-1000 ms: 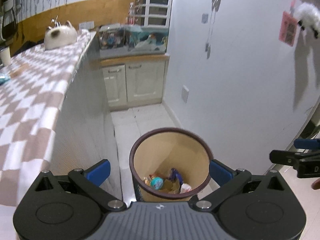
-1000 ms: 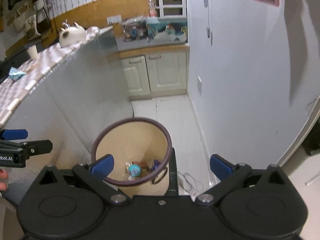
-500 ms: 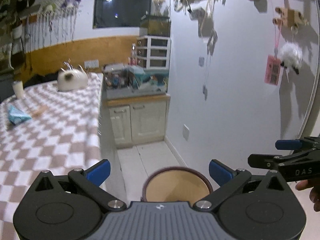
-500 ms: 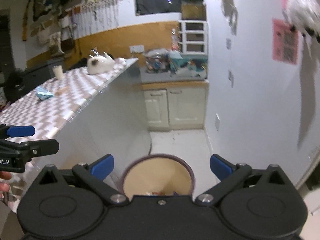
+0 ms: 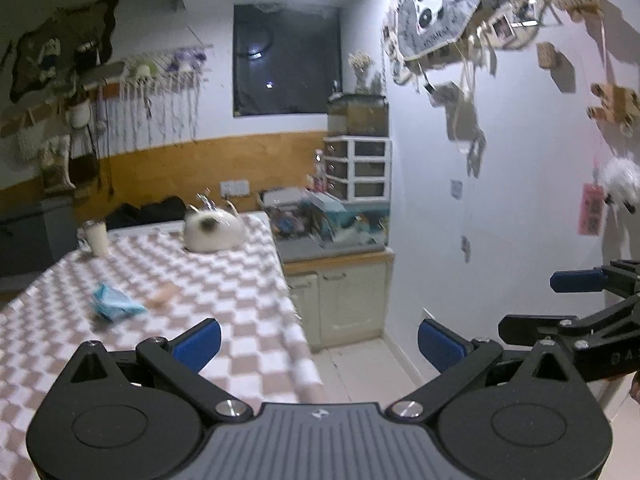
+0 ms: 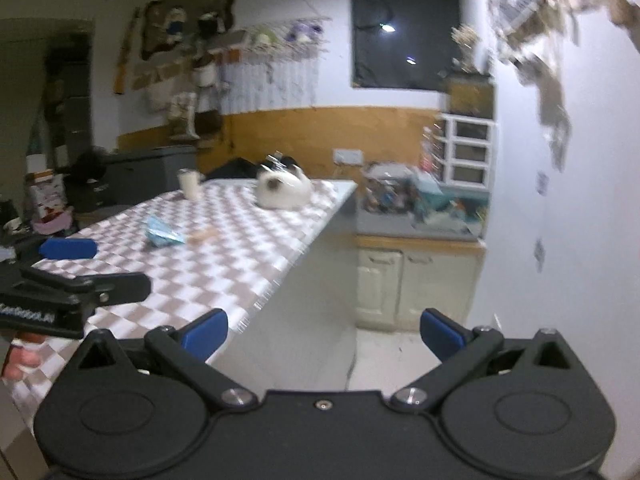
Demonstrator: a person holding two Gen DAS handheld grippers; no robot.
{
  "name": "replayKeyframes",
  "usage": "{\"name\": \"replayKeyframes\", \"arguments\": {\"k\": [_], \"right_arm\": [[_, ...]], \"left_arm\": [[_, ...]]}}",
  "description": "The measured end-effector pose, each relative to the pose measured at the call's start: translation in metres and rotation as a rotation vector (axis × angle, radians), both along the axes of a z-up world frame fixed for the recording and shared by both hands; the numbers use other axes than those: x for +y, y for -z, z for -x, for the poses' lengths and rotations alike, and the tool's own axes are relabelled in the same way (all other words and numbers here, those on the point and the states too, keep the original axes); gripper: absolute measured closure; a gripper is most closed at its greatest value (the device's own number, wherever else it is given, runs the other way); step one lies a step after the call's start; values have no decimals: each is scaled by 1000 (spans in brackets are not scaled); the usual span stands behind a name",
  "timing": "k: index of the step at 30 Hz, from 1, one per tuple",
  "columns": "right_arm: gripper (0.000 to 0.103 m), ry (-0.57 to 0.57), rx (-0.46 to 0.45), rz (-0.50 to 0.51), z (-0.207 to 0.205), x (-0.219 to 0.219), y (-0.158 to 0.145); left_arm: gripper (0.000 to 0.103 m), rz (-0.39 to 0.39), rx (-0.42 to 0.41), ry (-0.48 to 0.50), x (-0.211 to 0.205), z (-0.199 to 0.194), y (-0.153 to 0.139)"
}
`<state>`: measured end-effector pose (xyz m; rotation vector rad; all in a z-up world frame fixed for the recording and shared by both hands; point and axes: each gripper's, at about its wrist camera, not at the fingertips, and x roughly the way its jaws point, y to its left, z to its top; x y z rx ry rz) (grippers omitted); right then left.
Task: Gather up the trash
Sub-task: 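Move both open tools up from the bin back to the counter, then grasp the clear plastic bag with the left tool while the right tool grasps the wooden piece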
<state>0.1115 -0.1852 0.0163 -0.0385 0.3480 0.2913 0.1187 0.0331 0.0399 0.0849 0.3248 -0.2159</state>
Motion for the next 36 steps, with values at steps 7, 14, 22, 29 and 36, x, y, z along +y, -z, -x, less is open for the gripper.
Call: {"name": "replayKeyframes", "arguments": {"k": [7,14,22,29,36], "right_arm": [[0,-93,-84,46,-15,46,-35],[0,-155,-112,45,-53,98,-58],[0,-176,-91,-1,-120,154,-68],[0,-160,-38,-44,-188,194,-60],[0,-118,62,-102,-247,226,-31]], "left_arm": [[0,-9,-57,-55,37,-20,-28],[0,-11,-58,-155,86,-59,-46],[0,54,-41,-286,154,-120,-50],[0,144,8,-354,200,-184,-29],[0,274,73,-414,240,-250,9]]}}
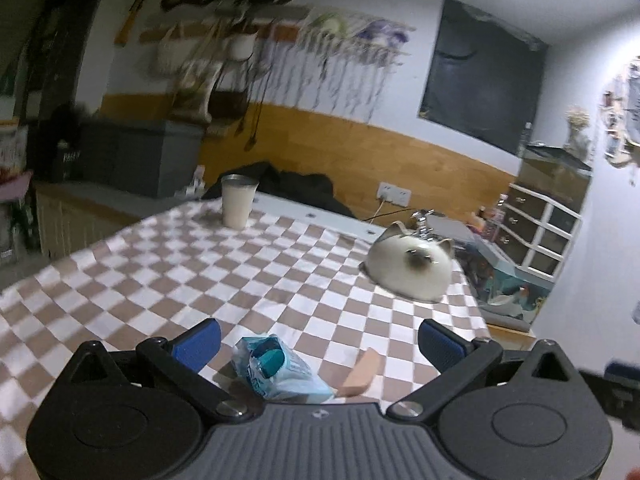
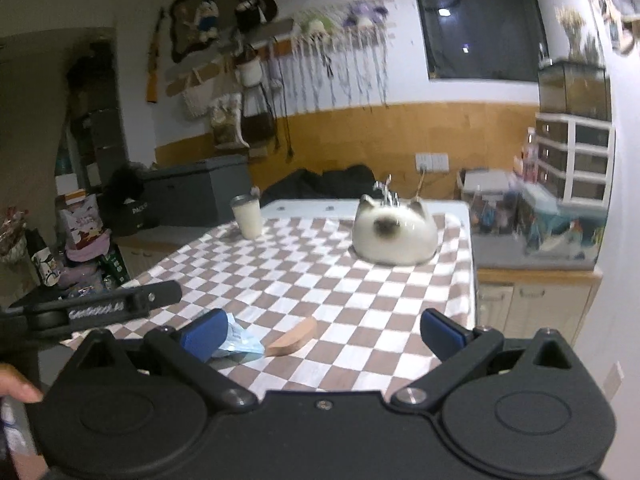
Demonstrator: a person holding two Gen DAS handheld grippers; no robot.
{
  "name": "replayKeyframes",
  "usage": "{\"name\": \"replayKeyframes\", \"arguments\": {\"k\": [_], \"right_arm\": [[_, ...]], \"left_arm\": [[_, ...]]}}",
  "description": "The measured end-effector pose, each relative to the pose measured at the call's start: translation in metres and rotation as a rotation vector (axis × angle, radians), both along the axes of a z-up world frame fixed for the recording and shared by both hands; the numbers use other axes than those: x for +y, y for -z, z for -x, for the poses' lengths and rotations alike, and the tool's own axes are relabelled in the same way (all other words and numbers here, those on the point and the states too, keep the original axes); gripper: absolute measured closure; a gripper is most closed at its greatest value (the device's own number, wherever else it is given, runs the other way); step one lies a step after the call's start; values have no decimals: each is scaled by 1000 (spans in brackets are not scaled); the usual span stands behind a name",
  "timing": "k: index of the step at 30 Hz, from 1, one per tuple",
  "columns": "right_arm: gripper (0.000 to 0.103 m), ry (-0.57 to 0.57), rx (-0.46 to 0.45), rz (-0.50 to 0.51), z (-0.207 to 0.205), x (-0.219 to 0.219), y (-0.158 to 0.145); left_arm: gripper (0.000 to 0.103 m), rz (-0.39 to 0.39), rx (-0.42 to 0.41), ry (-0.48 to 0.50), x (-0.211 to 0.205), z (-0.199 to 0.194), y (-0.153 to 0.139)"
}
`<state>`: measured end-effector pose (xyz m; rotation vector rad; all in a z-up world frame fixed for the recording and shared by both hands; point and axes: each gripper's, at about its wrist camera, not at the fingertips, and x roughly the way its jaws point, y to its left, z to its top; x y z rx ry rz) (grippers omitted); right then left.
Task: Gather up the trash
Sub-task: 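Grasp the clear plastic bag with the left tool while the right tool grasps the wooden piece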
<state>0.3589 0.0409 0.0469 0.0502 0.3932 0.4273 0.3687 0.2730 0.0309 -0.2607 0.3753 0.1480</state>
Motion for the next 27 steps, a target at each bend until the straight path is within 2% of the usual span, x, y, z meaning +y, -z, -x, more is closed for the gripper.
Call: {"name": "replayKeyframes", "arguments": {"k": [4,7,16,21,27], "right_arm": [[0,47,54,-23,-29,13,21],[0,79,99,-48,-50,20,37],[0,176,251,-183,-114,60,83],[0,236,254,-98,-136,97,99],[0,240,252,-31,-144,123,114]], "left_arm": [[0,60,19,-24,13,-29,22],[0,82,79,-47,24,-46,38],[0,190,102,-53,59,-48,63],[0,250,76,-59,72,-45,66],[0,275,61,-54,72,-49,66]]}}
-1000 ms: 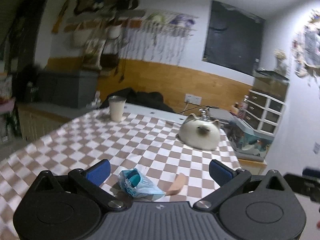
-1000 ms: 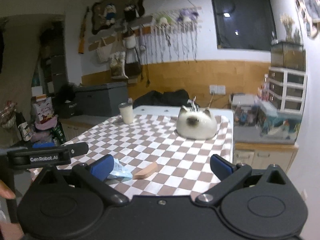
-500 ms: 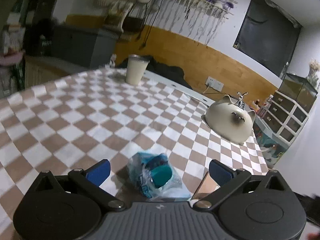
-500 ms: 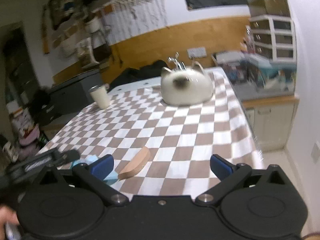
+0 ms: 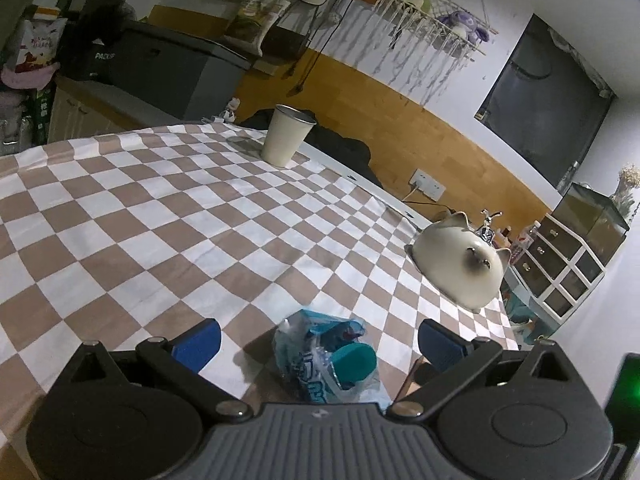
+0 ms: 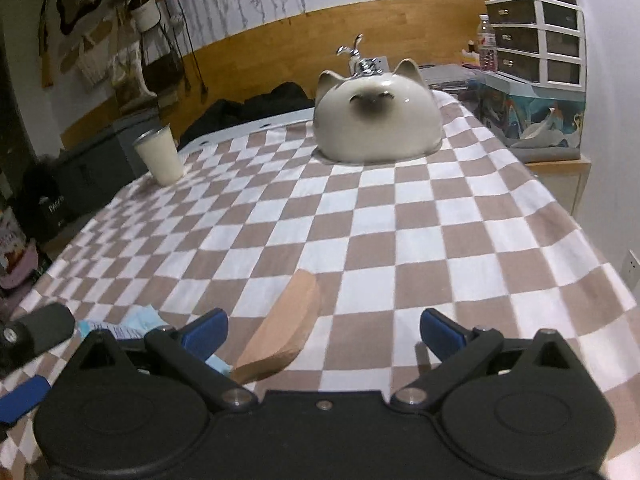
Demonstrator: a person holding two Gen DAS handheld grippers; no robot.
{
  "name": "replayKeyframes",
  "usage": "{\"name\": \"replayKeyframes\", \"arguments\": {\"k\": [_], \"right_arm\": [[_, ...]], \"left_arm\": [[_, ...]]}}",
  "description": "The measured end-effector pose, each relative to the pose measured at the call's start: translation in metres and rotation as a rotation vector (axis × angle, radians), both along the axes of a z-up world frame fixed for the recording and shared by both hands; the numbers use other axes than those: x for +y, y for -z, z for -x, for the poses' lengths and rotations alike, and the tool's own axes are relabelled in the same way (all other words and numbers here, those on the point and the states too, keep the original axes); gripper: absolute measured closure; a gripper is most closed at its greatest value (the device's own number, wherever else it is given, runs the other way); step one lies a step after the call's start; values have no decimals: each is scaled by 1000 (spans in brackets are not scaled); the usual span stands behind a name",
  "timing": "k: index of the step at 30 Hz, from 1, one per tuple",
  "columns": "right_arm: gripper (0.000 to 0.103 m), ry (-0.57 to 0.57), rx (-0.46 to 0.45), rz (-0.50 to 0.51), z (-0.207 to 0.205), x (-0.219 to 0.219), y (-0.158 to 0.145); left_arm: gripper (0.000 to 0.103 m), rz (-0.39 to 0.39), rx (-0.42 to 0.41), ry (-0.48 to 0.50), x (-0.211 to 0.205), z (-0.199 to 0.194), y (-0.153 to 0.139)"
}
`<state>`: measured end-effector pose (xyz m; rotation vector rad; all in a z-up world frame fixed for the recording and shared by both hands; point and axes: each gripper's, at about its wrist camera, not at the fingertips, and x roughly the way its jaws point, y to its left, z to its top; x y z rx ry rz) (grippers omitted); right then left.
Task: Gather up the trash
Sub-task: 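Grasp the clear plastic bag with the left tool while the right tool grasps the wooden piece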
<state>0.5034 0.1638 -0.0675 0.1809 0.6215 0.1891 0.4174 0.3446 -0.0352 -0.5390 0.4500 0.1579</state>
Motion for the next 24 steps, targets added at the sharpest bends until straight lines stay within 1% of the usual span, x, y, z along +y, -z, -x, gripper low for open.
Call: {"name": "replayKeyframes", "arguments": {"k": [3,5,6,10,14,16,18,21,24], "right_arm": [[0,-30,19,17,-5,12,7],[0,-19,0,104,-4,22,10],[0,-6,6,128,-4,23,11],[0,13,19,133,-1,10,8],[1,23,12,159,1,-7,8],[8,38,-4,165,3,-18,7],[17,34,-18,153,2,-28,7],[28,-17,-24,95,-1,-38,7],[38,-87,-40,71,-3,-37,8]], "left_arm": [[0,-15,7,16,-6,-5,1],[0,-32,18,22,-11,-9,3],[0,-45,24,29,-14,-11,5],[0,-86,48,41,-20,-18,12],[0,-99,66,42,-23,-25,19],[0,-99,65,51,-25,-27,23],[0,-89,52,65,-27,-30,25],[0,-72,36,78,-29,-35,28],[1,-64,33,74,-31,-38,31]]}}
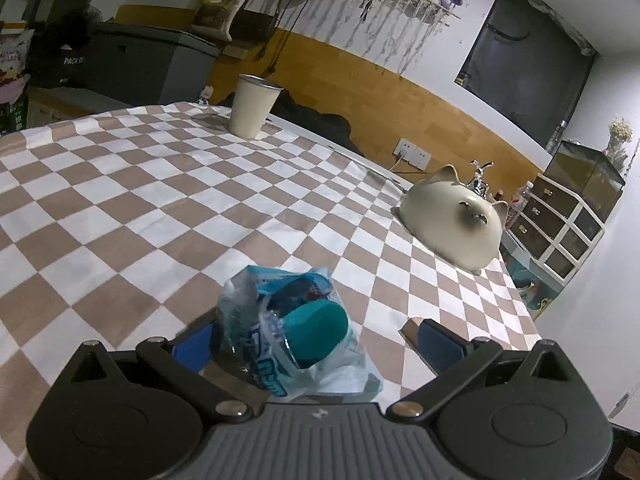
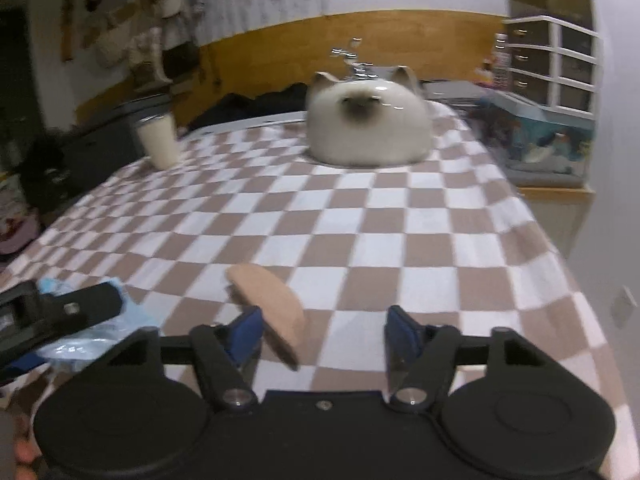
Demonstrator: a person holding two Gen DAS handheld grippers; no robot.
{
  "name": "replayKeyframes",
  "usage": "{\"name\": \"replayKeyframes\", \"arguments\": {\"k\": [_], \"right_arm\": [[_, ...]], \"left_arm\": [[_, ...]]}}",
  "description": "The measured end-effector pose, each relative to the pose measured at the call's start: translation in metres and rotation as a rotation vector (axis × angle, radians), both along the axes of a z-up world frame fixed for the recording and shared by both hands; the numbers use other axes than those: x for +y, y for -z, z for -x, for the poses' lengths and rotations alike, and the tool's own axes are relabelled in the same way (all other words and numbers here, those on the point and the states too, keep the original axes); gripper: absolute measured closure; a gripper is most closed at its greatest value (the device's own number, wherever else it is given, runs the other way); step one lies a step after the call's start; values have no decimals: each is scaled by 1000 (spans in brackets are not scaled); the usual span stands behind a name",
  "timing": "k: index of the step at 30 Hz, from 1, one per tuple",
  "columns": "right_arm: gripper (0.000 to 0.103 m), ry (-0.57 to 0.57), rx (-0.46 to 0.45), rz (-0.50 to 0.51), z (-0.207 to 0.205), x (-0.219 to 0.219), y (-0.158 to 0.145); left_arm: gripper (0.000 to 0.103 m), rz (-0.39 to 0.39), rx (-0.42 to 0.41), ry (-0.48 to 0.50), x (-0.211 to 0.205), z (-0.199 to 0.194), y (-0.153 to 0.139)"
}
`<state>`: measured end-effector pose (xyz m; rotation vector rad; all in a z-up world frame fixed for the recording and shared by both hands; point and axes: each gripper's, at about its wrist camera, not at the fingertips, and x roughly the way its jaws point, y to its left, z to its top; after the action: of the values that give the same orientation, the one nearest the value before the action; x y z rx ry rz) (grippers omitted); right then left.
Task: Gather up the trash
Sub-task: 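Grasp the clear plastic bag with the left tool while the right tool grasps the wooden piece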
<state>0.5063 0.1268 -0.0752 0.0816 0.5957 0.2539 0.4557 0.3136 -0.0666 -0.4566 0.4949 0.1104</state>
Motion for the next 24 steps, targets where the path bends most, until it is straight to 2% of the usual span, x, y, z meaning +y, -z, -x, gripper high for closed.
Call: {"name": "replayKeyframes", "arguments": {"k": [4,8,13,15,16,17,24], "right_arm": [[44,-102,-1,-18,-6,7,0],[47,-133,2,-5,-13,16,0],[50,-179,-2,29,-17,26,1],[65,-218,-9,40,-14,31,0],[69,-247,-11,41,-13,33,0],[74,-271,-13,45,-11,35,0],[77,-296,-22,69,-3,36,-1]], "left_arm": [[3,-31,12,-7,-5,-4,2],[9,-24,5,-19,-4,-4,3],[22,-4,-2,-55,0,-3,4],[27,-9,3,-64,-1,-3,3],[31,-12,5,-68,-1,-3,3],[31,-11,7,-70,-1,-3,4],[42,3,1,-43,3,0,4]]}}
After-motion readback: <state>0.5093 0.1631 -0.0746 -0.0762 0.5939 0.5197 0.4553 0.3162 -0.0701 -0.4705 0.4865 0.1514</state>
